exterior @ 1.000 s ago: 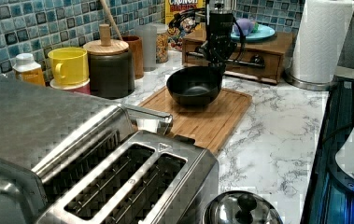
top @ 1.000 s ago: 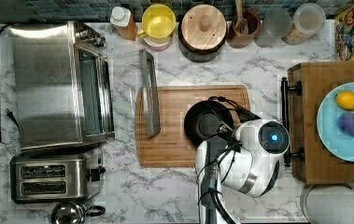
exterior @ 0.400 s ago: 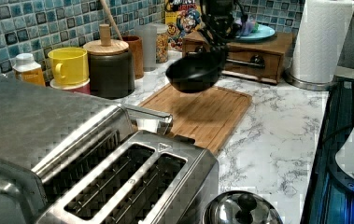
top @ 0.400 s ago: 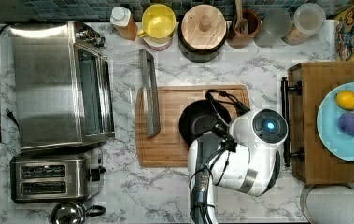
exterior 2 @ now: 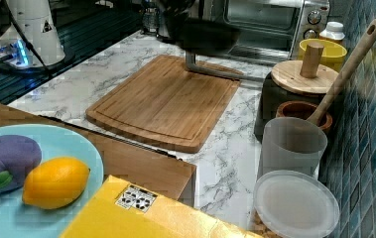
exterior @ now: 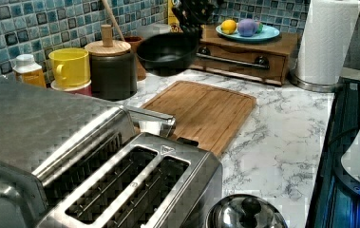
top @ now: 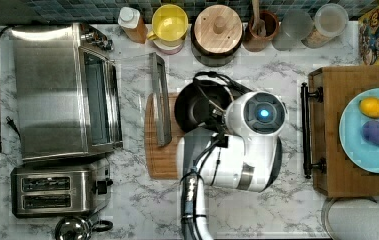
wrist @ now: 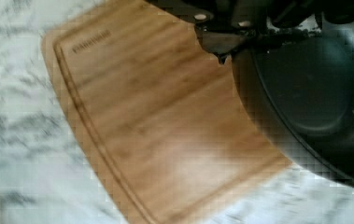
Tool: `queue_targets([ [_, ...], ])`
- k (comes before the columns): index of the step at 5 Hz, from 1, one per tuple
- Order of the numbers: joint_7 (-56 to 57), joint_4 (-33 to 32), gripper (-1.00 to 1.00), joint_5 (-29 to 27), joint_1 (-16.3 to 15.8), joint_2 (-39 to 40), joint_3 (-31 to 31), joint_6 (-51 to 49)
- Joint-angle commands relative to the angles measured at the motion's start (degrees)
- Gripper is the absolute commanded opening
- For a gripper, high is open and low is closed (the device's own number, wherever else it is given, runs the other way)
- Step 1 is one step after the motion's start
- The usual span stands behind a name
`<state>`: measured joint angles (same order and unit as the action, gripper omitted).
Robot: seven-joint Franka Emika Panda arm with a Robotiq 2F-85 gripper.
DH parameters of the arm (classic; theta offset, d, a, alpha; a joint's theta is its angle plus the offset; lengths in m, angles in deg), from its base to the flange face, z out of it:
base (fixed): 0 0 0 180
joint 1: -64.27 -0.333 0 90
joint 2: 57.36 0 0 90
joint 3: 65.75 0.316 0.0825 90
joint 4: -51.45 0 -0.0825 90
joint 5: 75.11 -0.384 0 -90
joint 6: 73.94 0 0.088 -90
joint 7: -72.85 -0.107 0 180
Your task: Pick up the bowl.
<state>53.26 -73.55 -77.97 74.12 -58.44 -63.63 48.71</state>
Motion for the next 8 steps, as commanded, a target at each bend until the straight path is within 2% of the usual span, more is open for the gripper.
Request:
queue_targets([
  [1,6.7,9.8,-1.0,1.8,-3.4,-3.5,4.0,-2.7],
  [8,6.6,9.8,-1.0,1.9,-4.7,-3.5,2.8,-2.7],
])
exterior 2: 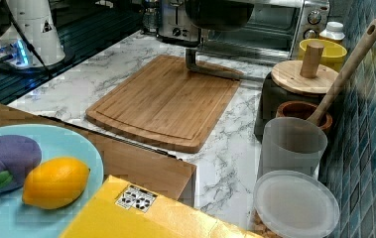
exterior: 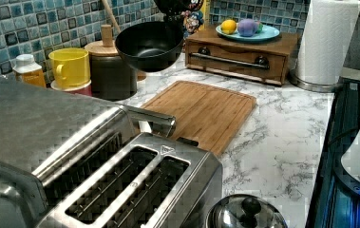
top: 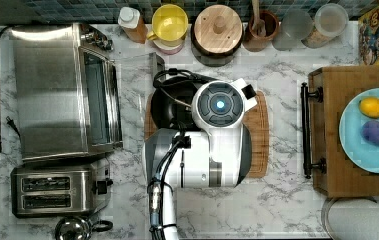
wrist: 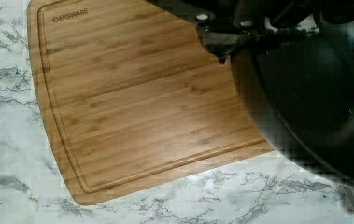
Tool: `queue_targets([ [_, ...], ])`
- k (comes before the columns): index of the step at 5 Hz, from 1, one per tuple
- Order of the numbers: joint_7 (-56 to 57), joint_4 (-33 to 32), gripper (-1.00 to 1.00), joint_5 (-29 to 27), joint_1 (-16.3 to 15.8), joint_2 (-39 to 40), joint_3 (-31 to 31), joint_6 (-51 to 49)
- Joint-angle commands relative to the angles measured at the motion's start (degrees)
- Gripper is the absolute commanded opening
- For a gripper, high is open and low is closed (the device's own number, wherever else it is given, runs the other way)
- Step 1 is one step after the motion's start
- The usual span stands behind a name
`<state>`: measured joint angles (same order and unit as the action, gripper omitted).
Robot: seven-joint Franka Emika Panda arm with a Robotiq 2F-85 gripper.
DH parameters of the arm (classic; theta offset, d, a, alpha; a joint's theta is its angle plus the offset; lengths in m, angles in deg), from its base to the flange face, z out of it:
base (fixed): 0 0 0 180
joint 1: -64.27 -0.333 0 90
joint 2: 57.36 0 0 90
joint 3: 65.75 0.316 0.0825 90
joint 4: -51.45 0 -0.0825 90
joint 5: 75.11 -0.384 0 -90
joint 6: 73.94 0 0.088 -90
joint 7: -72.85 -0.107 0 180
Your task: Pick up the bowl.
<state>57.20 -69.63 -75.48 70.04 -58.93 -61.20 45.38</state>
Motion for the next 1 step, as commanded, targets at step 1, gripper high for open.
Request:
queue_targets([
  [1,2.7,5.9,-1.0,-0.6,-0.5,-3.0,0.5,0.7],
])
